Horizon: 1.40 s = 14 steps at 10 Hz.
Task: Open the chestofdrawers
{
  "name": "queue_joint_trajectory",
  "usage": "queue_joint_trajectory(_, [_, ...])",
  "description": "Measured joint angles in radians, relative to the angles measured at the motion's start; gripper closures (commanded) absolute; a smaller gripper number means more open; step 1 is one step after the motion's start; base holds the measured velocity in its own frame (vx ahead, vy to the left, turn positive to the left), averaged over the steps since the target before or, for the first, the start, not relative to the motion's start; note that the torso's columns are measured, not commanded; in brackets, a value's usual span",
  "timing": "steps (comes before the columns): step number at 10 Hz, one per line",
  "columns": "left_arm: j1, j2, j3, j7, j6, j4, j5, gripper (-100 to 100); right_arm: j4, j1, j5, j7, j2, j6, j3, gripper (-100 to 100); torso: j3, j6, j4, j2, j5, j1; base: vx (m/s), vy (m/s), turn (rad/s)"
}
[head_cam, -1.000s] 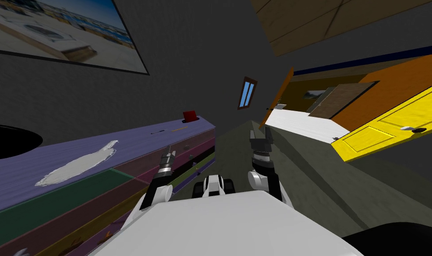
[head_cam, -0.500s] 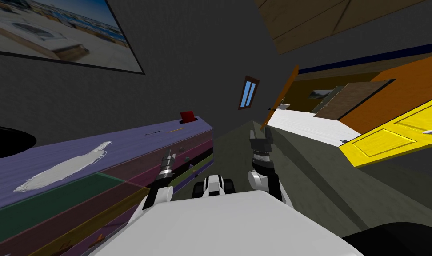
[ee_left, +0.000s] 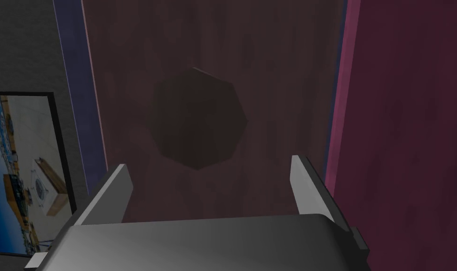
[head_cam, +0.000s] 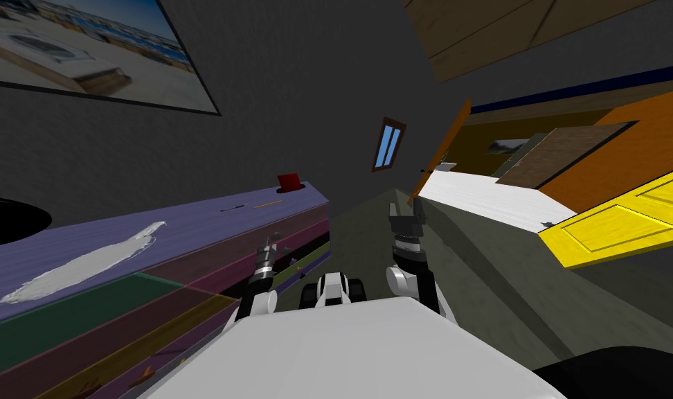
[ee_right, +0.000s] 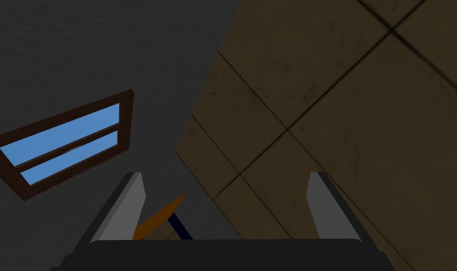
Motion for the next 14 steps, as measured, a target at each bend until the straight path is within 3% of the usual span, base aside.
queue_joint_trajectory(2, [-0.009,-0.049,0.005,0.001,-0.002,0.018,0.002,-100,0.000,0.000,0.000,0.000,0.000,0.000,0.000,0,0.000,0.000,0.000,0.000,0.000,0.000,0.014,-0.017,0.003])
queue_joint_trajectory(5, [-0.006,-0.048,0.010,-0.001,0.023,-0.010,0.006,-100,0.000,0.000,0.000,0.000,0.000,0.000,0.000,0,-0.003,0.000,-0.001,-0.004,0.000,0.000,0.076,0.017,-0.012])
queue_joint_trajectory(6, [-0.006,-0.048,0.011,-0.001,0.026,-0.012,0.006,100,0.000,0.000,0.000,0.000,0.000,0.000,0.000,0,0.000,0.000,0.000,0.000,0.000,-0.002,-0.052,-0.012,0.035])
queue_joint_trajectory(8, [-0.017,-0.049,0.009,-0.001,-0.001,-0.004,0.003,100,0.000,0.000,0.000,0.000,0.000,0.000,0.000,0,0.001,0.001,-0.005,-0.002,0.005,0.002,-0.068,-0.033,0.013])
queue_joint_trajectory(14, [-0.002,-0.051,-0.001,-0.004,0.030,-0.036,0.000,100,0.000,0.000,0.000,0.000,0.000,0.000,0.000,0,-0.002,-0.001,-0.003,-0.004,0.002,0.002,-0.135,-0.075,0.012])
